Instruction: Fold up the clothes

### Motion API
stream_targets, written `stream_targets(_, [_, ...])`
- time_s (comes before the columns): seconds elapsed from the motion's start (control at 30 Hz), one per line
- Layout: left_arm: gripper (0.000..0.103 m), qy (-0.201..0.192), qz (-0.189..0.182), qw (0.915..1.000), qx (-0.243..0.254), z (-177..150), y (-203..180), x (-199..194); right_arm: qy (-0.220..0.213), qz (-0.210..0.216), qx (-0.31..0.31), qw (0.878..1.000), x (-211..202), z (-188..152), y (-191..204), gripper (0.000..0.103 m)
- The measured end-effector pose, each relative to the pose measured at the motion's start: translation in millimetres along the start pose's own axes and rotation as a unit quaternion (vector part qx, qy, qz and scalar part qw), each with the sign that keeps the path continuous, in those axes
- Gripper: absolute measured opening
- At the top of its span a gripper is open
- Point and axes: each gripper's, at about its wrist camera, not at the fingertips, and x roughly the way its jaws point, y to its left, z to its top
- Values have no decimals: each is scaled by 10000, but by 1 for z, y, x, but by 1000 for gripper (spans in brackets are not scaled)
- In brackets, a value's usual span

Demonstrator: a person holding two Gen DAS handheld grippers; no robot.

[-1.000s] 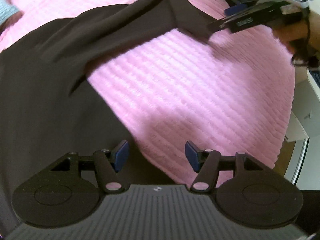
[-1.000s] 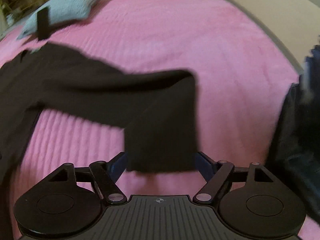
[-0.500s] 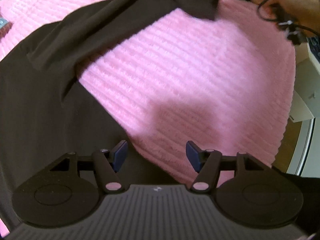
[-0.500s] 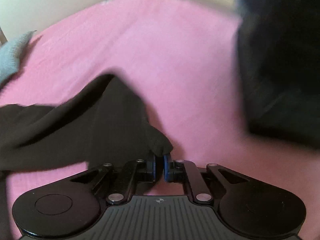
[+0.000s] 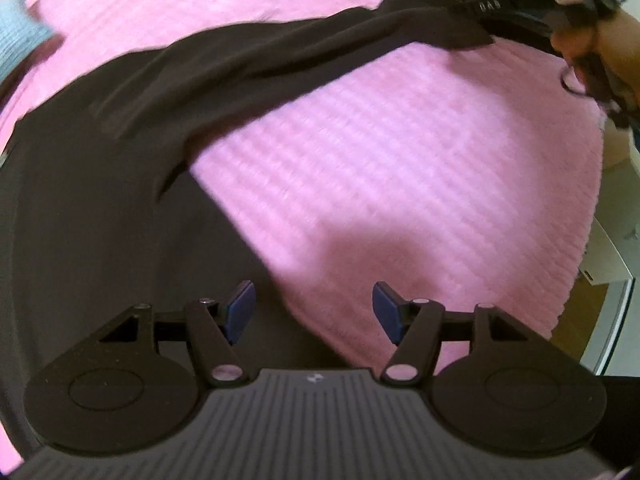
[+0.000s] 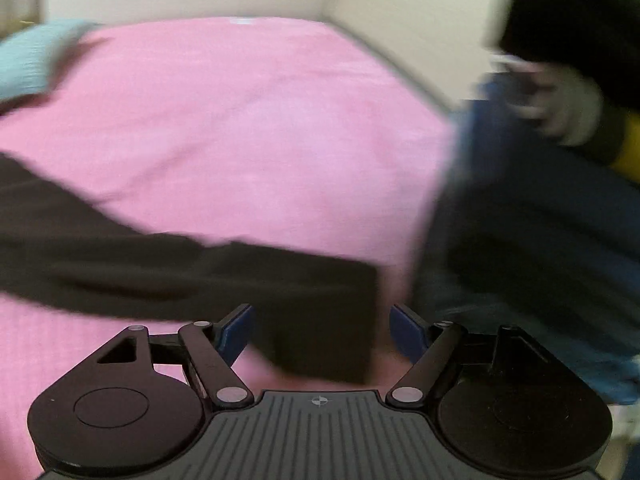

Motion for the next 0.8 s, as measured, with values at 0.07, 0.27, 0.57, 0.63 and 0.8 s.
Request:
stream_targets(0.07, [61, 49, 68, 9999, -97, -9, 4, 2, 130, 558, -180, 9982, 4, -7, 22, 66])
stream_targets(0.27, [61, 126, 106, 9998, -140, -31, 10, 7, 636, 386, -1482, 9862, 36, -28, 55, 44])
stream_targets(0.57, [61, 85, 54, 9999, -45, -27, 7, 12, 577, 149, -3353, 9402, 64, -46, 25, 4])
stream_targets(0.63, [61, 47, 37, 10000, -23, -22, 5, 11, 633, 82, -3346, 9402, 70, -41, 14, 1])
stream_targets(0.8, [61, -81, 13, 10000, -53, -13, 2, 3, 627, -134, -3345, 9402, 44, -36, -9, 1])
